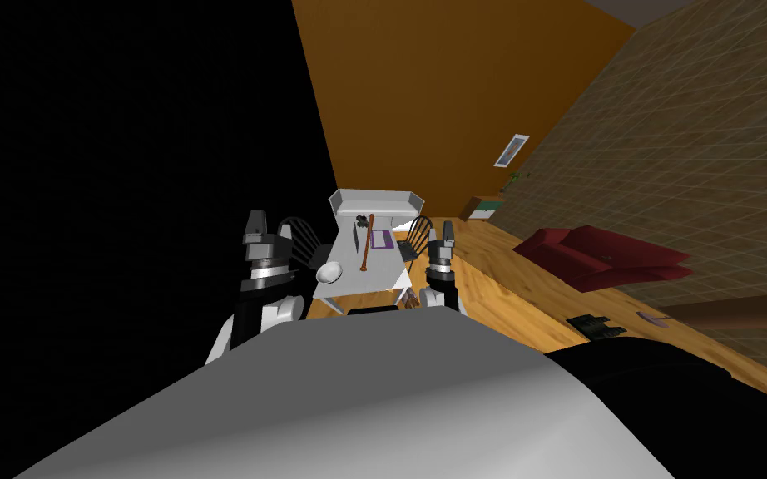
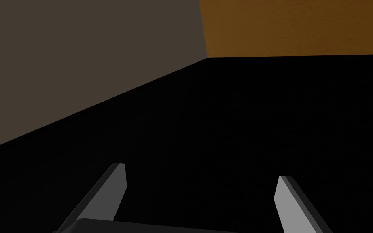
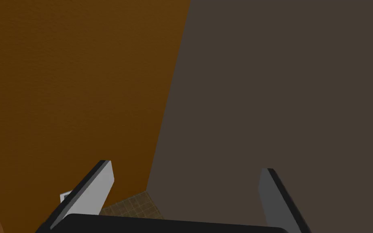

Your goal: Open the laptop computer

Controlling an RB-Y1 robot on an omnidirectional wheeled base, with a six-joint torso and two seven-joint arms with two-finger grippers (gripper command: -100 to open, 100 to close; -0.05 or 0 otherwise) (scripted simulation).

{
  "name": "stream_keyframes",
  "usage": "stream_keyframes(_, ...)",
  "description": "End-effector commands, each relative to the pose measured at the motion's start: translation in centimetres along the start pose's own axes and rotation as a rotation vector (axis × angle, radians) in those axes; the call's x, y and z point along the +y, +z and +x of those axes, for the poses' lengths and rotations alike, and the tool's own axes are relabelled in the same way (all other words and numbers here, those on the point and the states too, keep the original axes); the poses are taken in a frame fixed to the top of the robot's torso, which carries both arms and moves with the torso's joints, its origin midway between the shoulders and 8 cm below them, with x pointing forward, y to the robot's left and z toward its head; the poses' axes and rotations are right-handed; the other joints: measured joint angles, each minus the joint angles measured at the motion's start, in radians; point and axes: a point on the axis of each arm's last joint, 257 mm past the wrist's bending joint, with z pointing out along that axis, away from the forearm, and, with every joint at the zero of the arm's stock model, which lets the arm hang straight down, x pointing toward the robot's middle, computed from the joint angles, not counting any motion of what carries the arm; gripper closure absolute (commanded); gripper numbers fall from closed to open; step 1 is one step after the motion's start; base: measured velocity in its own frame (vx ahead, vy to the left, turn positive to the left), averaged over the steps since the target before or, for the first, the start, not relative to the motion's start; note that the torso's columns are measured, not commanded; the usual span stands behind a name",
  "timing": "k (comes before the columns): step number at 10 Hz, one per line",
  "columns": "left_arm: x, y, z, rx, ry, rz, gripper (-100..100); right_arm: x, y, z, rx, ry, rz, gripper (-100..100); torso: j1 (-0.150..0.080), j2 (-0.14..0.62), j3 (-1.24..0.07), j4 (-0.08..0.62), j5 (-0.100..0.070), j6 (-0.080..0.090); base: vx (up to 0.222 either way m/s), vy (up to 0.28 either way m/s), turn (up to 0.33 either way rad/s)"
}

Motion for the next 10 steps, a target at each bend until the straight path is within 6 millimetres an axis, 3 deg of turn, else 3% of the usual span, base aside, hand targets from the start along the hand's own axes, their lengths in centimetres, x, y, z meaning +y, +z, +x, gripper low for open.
stream_keyframes(1, 0.0, 0.0, 0.0, 0.0, 0.0, 0.0, 0, 0.0, 0.0, 0.0, 0.0, 0.0, 0.0, 0, 0.0, 0.04, -0.082, 0.041, 0.0, 0.0, 0.0, 0.0, 0.0)
stream_keyframes(9, -0.02, 0.0, 0.0, 0.0, 0.0, 0.0, 0, 0.02, 0.01, 0.0, 0.0, 0.0, 0.0, 0, 0.0, 0.618, -1.234, 0.617, 0.0, 0.0, 0.0, 0.0, 0.0)
stream_keyframes(10, -0.02, 0.0, 0.0, 0.0, 0.0, 0.0, 0, -0.61, -0.12, 0.26, 0.033, -0.033, 0.011, -100, 0.0, 0.691, -1.382, 0.691, 0.0, 0.0, -0.04, 0.023, 0.079)
